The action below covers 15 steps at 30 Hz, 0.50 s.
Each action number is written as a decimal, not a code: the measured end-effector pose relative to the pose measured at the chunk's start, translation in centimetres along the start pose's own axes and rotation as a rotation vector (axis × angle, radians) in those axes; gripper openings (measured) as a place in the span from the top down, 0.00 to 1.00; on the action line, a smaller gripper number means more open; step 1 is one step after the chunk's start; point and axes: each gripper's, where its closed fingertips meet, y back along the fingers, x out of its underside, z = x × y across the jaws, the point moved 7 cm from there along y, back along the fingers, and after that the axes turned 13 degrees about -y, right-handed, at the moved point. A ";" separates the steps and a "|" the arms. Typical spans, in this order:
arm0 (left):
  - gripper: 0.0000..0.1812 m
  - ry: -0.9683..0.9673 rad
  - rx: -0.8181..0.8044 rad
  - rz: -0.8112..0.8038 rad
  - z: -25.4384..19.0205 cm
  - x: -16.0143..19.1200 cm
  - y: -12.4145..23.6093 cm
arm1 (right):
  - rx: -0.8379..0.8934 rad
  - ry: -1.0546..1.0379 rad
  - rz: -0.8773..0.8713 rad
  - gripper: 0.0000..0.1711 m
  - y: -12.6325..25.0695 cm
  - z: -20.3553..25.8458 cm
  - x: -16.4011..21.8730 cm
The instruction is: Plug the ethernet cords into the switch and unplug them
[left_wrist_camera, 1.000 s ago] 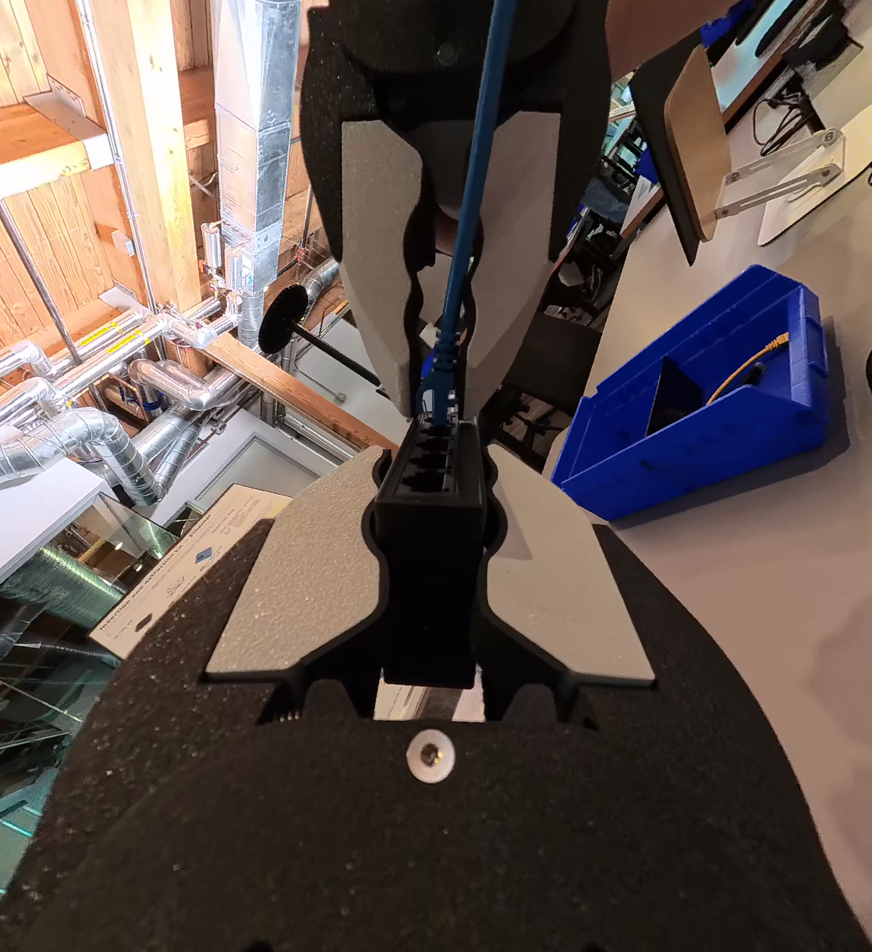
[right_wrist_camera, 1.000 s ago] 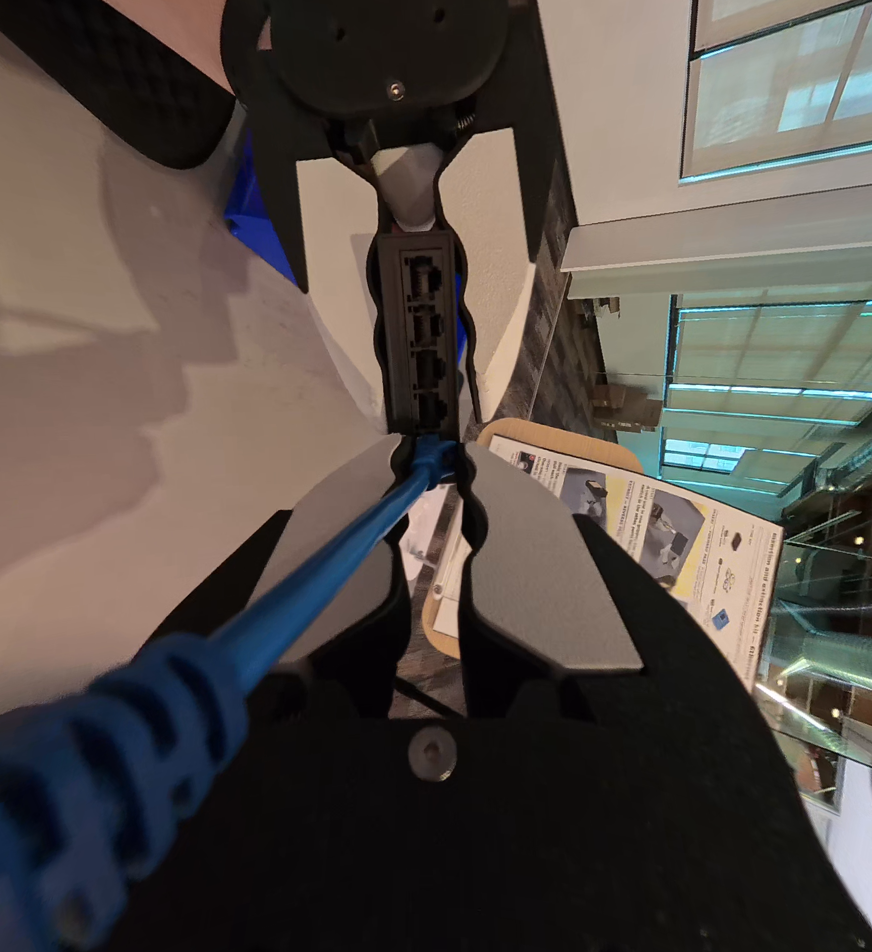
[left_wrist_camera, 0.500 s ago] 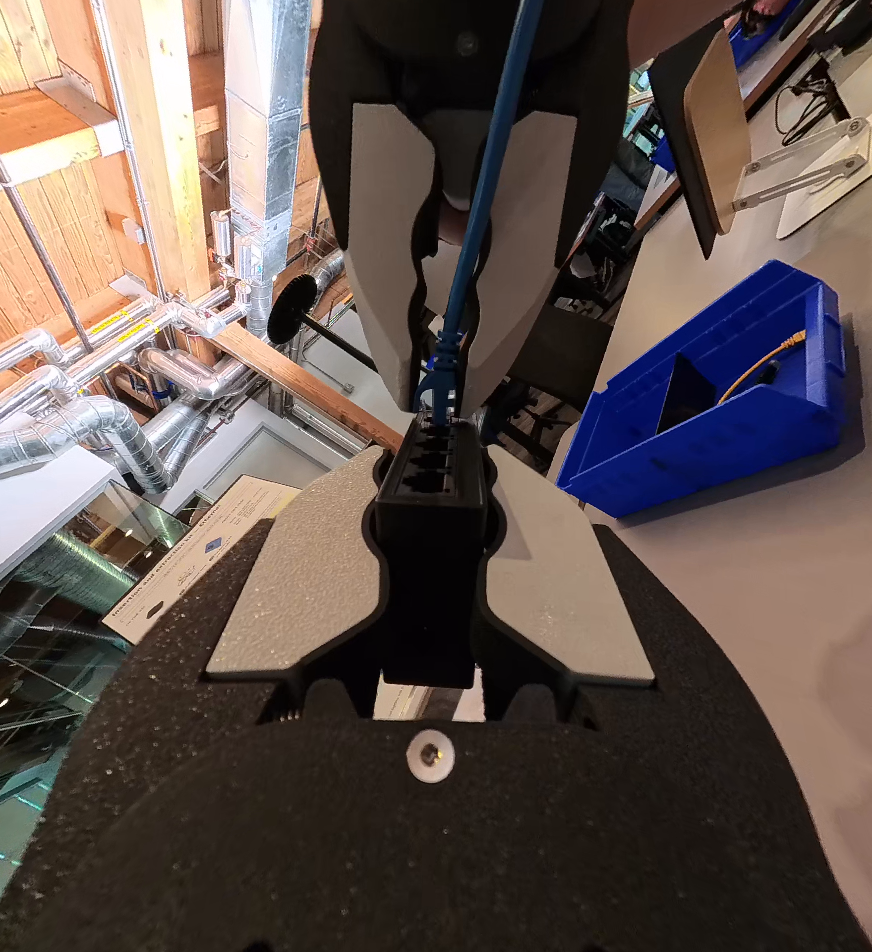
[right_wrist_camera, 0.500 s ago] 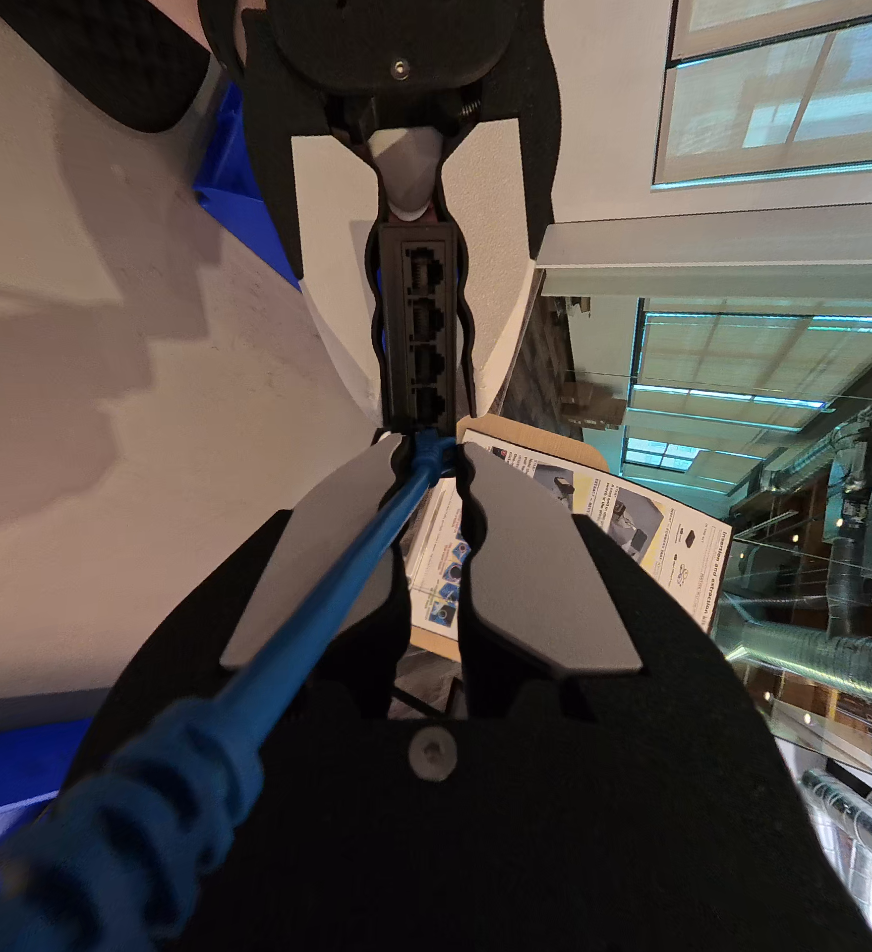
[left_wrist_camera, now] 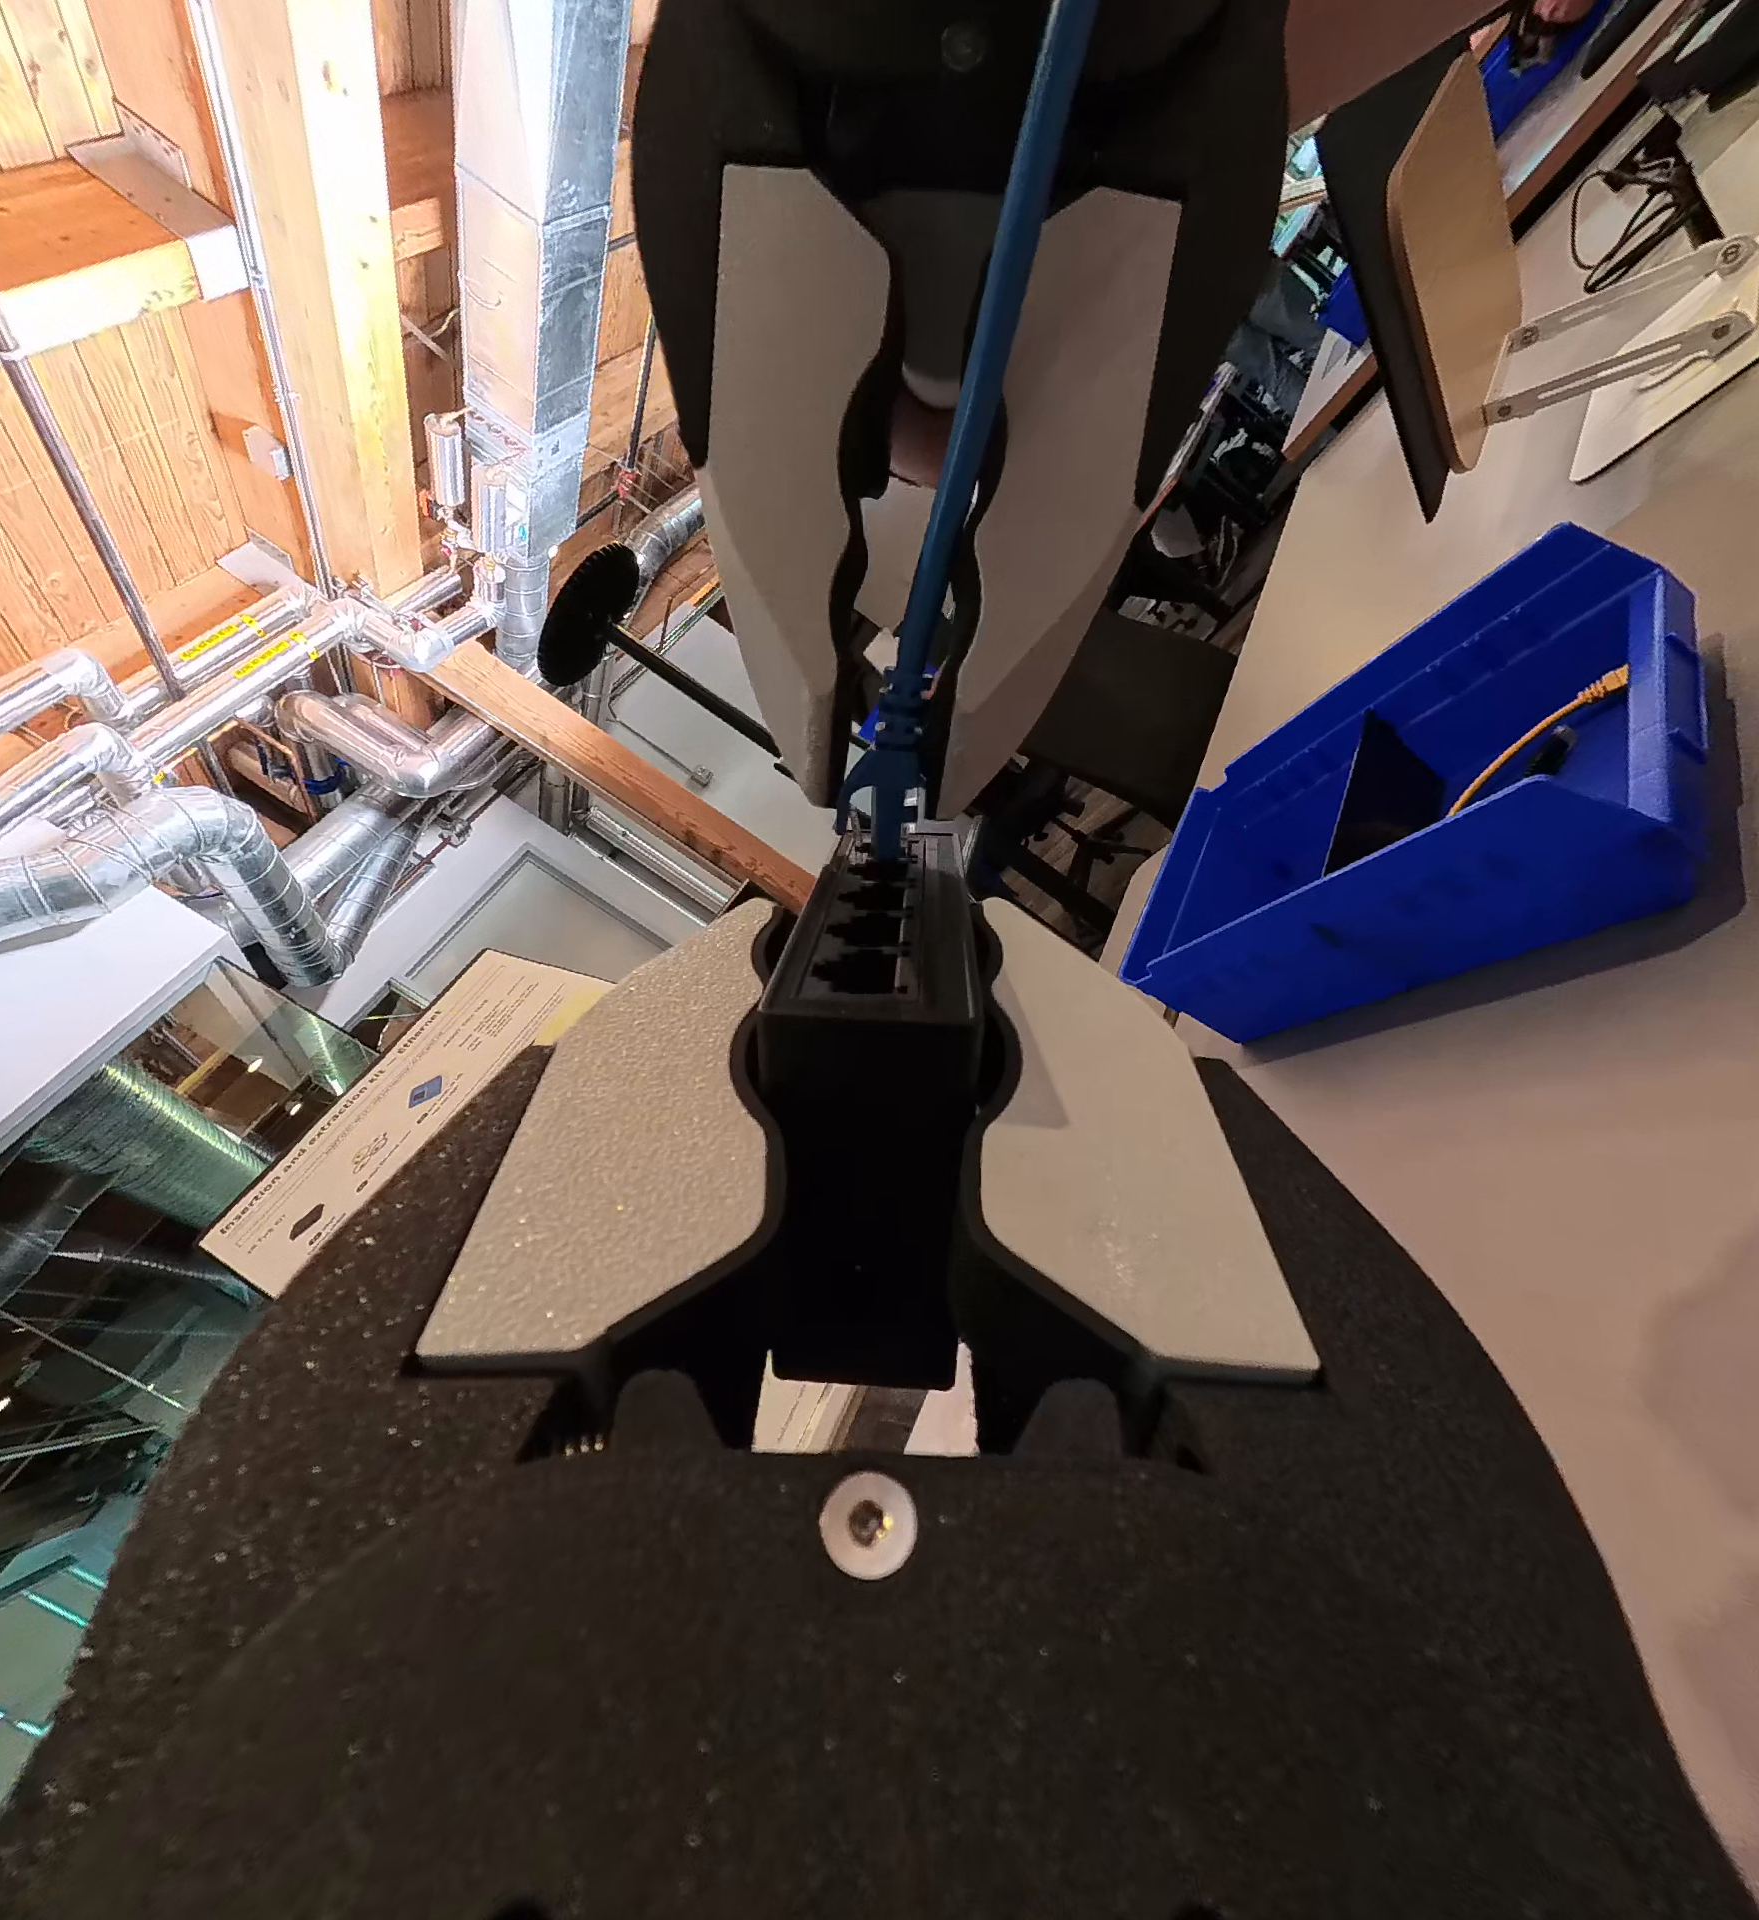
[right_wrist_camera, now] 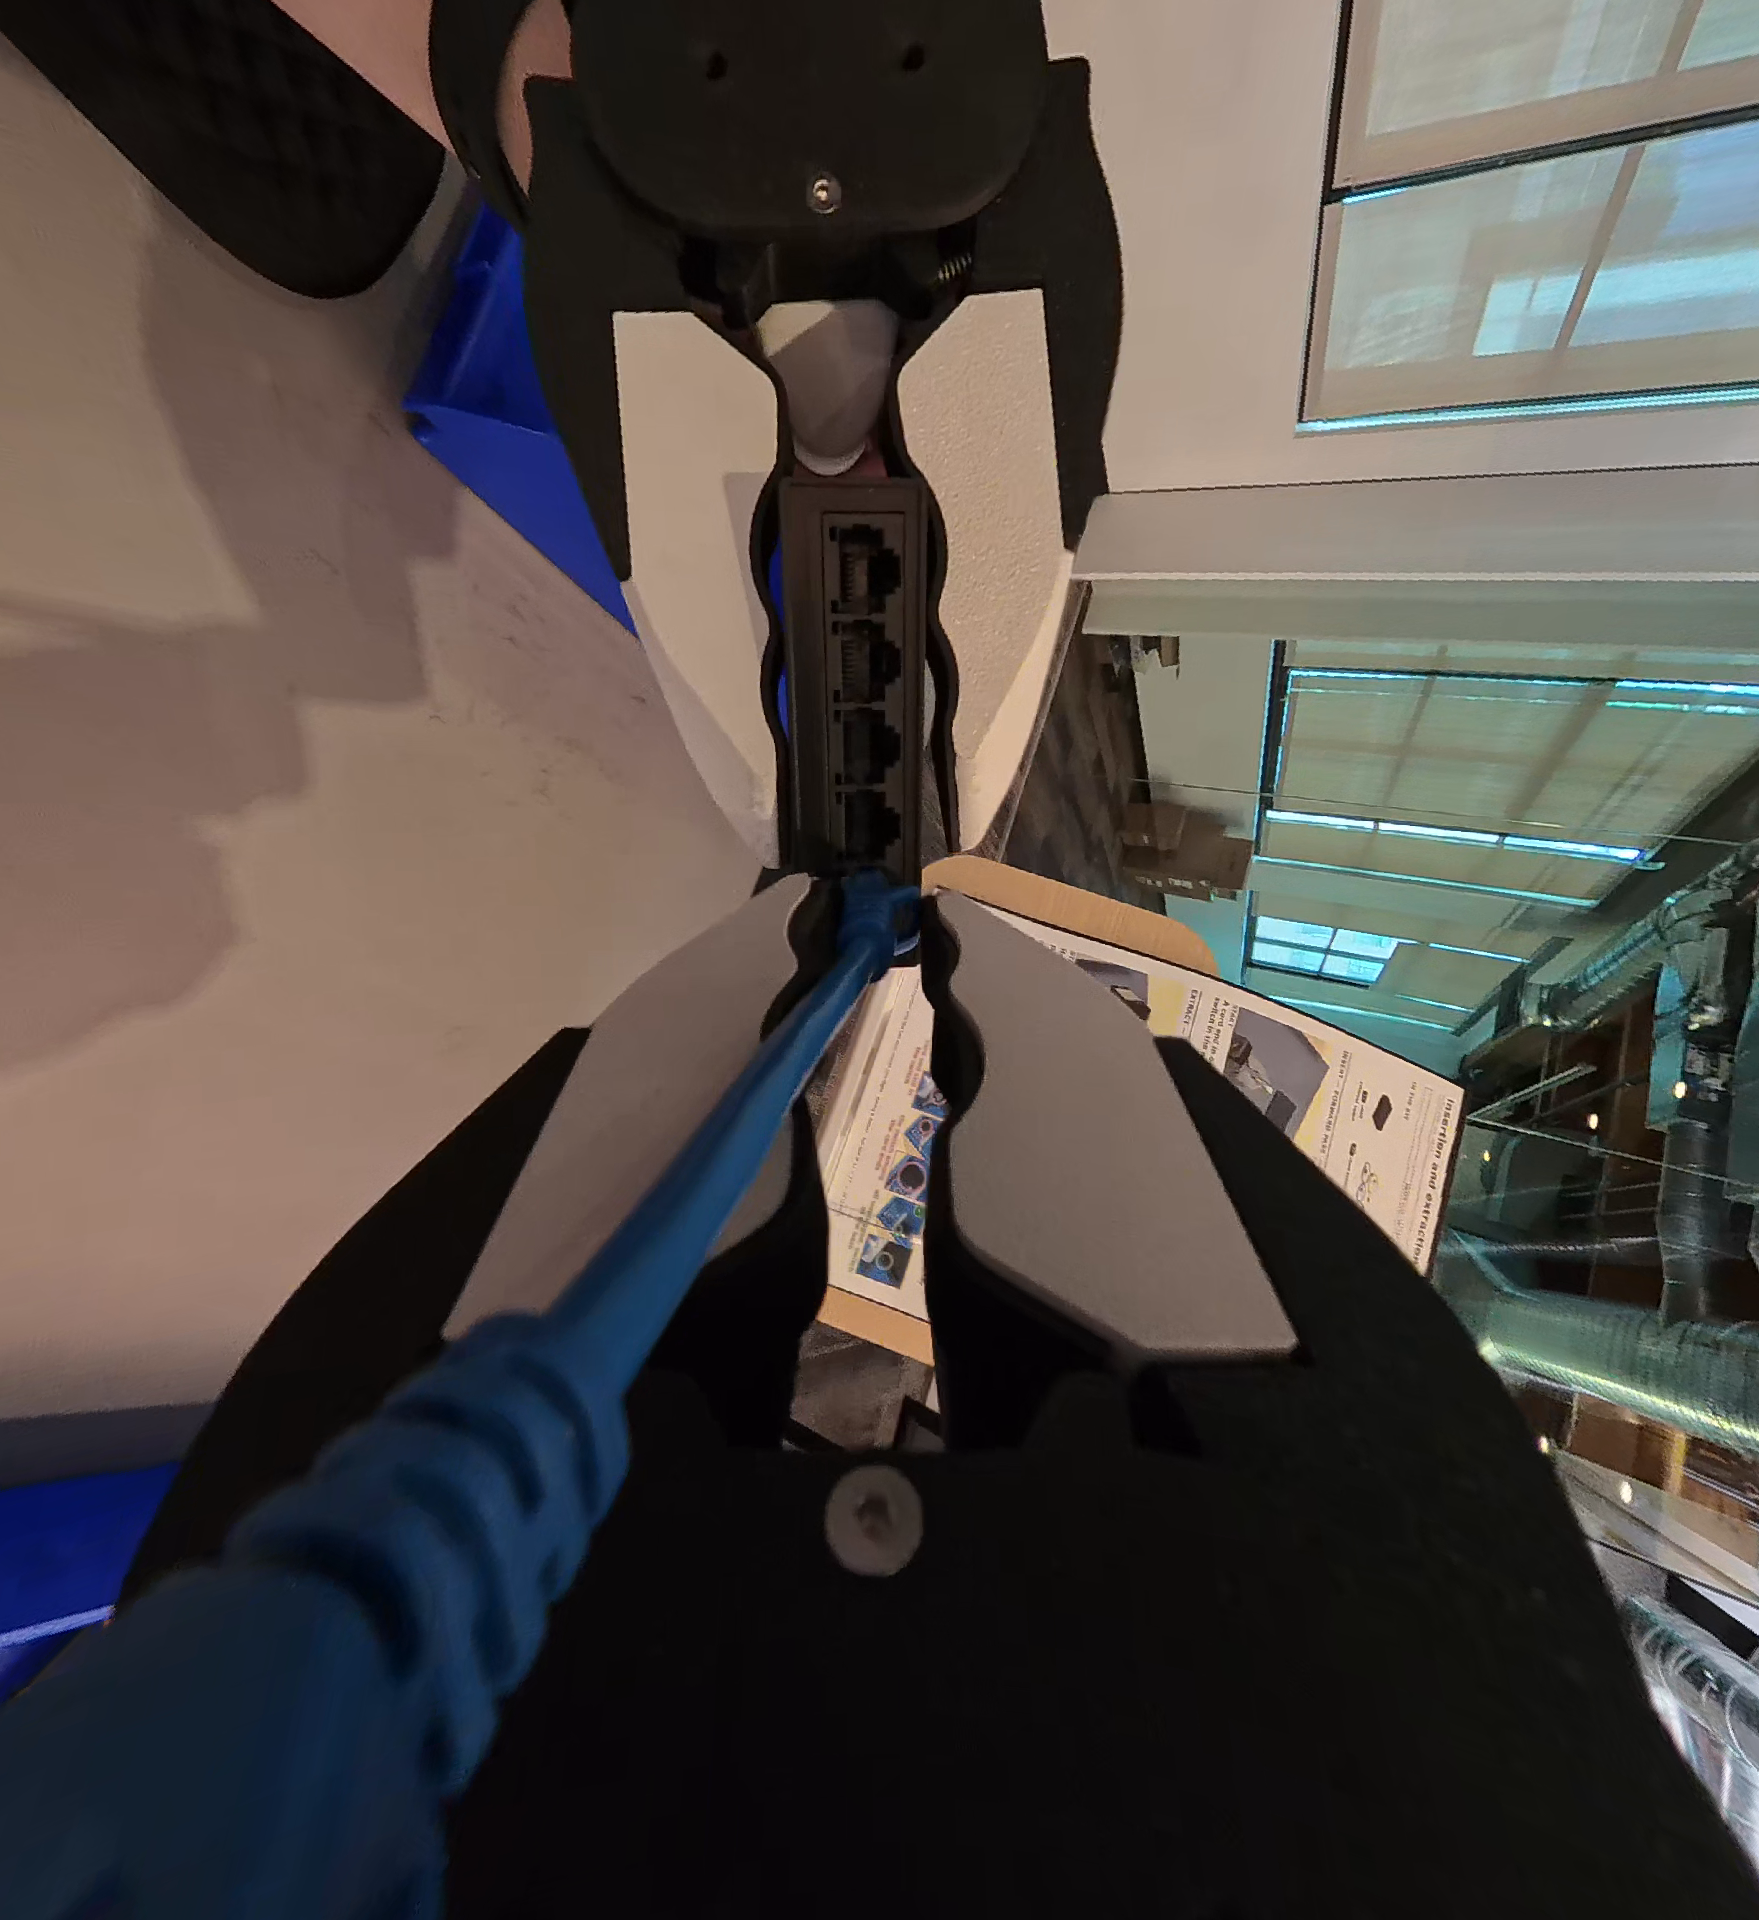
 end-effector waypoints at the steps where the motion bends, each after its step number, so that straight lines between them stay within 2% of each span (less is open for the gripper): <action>1: 0.82 -0.003 0.002 0.001 0.0 0.0 0.0 | -0.011 -0.005 0.000 0.91 0.0 0.0 0.0; 15: 0.82 -0.062 -0.025 0.021 -0.5 -0.4 -0.3 | -0.124 -0.104 0.007 0.91 0.2 -0.2 0.3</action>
